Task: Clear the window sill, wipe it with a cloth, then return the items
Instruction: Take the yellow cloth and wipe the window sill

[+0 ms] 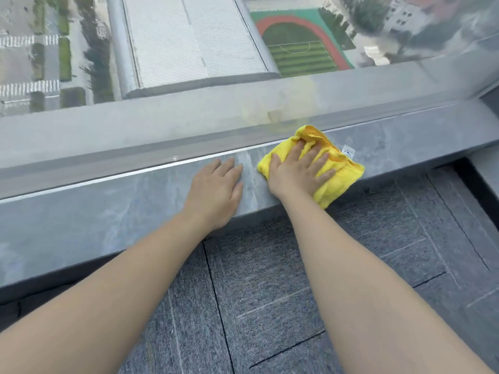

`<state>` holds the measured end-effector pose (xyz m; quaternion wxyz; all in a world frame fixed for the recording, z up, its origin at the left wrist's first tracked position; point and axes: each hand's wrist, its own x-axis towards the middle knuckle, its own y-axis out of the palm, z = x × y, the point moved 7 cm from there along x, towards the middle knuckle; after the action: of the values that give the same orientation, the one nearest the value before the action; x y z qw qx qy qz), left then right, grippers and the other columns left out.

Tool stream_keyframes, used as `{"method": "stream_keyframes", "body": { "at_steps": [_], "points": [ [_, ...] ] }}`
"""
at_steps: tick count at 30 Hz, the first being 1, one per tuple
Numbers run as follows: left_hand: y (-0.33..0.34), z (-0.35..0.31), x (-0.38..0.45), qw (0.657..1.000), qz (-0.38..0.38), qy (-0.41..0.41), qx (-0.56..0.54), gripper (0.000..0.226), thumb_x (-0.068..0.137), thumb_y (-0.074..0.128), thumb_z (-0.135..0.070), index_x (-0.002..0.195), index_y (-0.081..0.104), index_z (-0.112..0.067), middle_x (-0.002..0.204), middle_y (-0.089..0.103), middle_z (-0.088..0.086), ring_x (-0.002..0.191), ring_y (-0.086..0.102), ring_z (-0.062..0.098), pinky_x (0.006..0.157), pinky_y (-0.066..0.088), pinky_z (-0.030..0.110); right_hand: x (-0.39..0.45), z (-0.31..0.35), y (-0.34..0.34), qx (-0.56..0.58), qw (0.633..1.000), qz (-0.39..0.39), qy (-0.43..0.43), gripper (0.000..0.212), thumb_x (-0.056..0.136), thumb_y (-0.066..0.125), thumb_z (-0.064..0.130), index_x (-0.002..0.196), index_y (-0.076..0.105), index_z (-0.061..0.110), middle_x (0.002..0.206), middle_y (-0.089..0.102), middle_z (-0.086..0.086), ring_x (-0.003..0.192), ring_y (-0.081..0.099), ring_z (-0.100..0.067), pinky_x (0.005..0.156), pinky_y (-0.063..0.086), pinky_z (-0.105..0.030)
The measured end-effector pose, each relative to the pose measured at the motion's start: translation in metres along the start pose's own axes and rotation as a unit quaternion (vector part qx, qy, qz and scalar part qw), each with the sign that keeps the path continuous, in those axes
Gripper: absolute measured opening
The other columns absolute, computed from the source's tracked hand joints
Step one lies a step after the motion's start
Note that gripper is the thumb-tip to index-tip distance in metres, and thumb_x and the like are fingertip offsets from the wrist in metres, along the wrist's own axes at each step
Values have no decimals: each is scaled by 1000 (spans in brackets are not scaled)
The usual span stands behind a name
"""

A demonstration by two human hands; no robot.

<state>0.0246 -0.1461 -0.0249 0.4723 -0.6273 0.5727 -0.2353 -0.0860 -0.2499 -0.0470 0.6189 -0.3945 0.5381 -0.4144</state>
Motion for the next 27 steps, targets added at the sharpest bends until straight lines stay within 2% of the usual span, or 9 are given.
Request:
{"method": "stream_keyframes", "body": {
  "at_steps": [2,4,8,11,14,19,24,27],
  "points": [
    [0,0,0,1000,-17,-19,-2,66,77,16,-37,137,31,-13,151,29,7,140,21,26,113,15,34,3,8,1,-24,999,-6,-42,67,95,18,48,148,-1,13,158,-9,-17,144,-13,-37,113,-9,-59],
    [-2,-3,-1,999,-36,-38,-9,66,77,17,-37,137,31,-12,150,31,8,139,23,27,113,15,34,1,9,0,-61,988,-18,-143,63,96,19,45,148,4,14,158,-3,-16,145,-11,-35,113,-10,-57],
    [3,-21,6,996,-52,-66,-14,66,77,18,-37,136,33,-12,149,33,9,138,24,28,113,17,36,-1,-14,-7,-121,921,-11,-369,53,97,19,40,147,14,25,160,3,-6,147,-5,-25,116,-9,-46],
    [7,-40,17,995,-67,-72,-13,66,77,19,-37,135,35,-11,149,32,10,139,24,28,113,17,37,7,-40,-14,-131,890,-2,-437,61,88,4,47,146,18,33,160,6,0,148,-2,-19,117,-9,-40],
    [15,-58,24,995,-61,-81,-8,59,84,20,-36,136,33,-12,151,30,10,140,21,28,114,13,34,23,-69,-20,-137,901,8,-412,49,97,18,40,146,16,33,160,1,2,148,-5,-17,118,-9,-39],
    [24,-78,32,994,-50,-97,12,46,94,29,-26,138,27,-13,153,24,8,141,17,28,115,11,35,53,-101,-36,-109,957,-26,-268,56,97,20,44,148,10,25,160,0,-5,147,-6,-26,116,-5,-49],
    [22,-78,24,990,-54,-126,14,45,94,30,-24,138,27,-13,153,23,8,142,15,26,115,10,34,68,-85,-35,-23,994,9,-107,66,95,20,49,148,-1,16,158,-11,-14,144,-14,-37,112,-8,-60],
    [22,-71,15,988,-58,-142,12,45,94,31,-24,138,27,-14,153,24,7,142,15,26,115,11,36,69,-67,-33,-12,996,26,-81,69,95,18,49,148,-3,11,156,-13,-19,142,-16,-41,111,-9,-63]
  ]
}}
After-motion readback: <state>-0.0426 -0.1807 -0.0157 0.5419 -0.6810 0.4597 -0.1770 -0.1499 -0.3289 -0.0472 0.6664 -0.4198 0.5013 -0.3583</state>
